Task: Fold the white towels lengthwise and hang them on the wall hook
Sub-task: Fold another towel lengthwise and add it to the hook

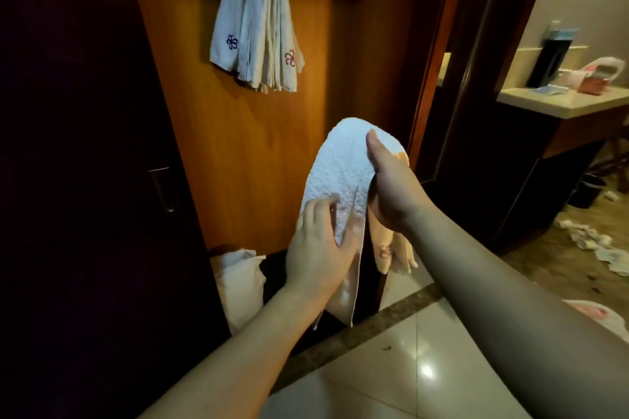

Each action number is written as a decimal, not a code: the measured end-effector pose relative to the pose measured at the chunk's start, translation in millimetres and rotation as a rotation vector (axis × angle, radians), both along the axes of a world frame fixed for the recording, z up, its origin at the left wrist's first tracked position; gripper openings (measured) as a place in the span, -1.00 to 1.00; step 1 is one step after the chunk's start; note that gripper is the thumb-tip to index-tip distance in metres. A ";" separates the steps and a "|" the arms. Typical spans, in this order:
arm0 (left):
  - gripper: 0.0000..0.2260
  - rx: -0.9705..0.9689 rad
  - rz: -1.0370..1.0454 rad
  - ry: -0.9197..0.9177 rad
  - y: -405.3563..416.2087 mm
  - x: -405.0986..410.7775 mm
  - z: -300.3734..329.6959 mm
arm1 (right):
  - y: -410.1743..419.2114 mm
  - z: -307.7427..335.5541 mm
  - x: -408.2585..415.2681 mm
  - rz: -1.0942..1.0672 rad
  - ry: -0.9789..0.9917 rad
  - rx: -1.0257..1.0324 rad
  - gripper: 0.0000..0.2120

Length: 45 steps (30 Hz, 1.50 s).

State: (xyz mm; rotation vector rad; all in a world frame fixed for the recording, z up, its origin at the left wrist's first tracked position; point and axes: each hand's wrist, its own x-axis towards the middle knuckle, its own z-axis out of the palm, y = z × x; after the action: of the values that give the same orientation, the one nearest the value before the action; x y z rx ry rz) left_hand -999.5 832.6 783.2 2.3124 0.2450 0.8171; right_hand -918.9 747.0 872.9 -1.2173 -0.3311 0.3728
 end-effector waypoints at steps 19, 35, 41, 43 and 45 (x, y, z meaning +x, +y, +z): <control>-0.54 -0.220 -0.010 0.095 -20.1 -7.8 -3.0 | 4.7 11.9 -11.9 -0.221 -0.343 -0.504 0.00; -0.87 0.069 0.340 0.215 65.8 -7.0 -34.7 | -47.1 11.3 18.8 -0.530 -0.287 -0.493 -0.18; -0.83 0.068 0.338 0.146 105.6 -34.6 -23.5 | -68.0 -5.2 40.4 -0.678 -0.095 -0.433 -0.11; -0.82 0.032 0.289 0.096 115.1 -43.6 -10.5 | -71.2 0.8 39.5 -0.703 -0.058 -0.360 -0.17; -0.75 -0.167 0.181 -0.102 124.1 -55.9 10.5 | -72.9 7.8 42.7 -0.717 -0.037 -0.187 -0.40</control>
State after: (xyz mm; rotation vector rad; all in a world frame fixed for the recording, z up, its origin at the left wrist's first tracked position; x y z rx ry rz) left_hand -1055.4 956.7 793.6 2.1079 0.4652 0.9630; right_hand -876.1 674.1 880.7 -1.4383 0.1236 -0.2454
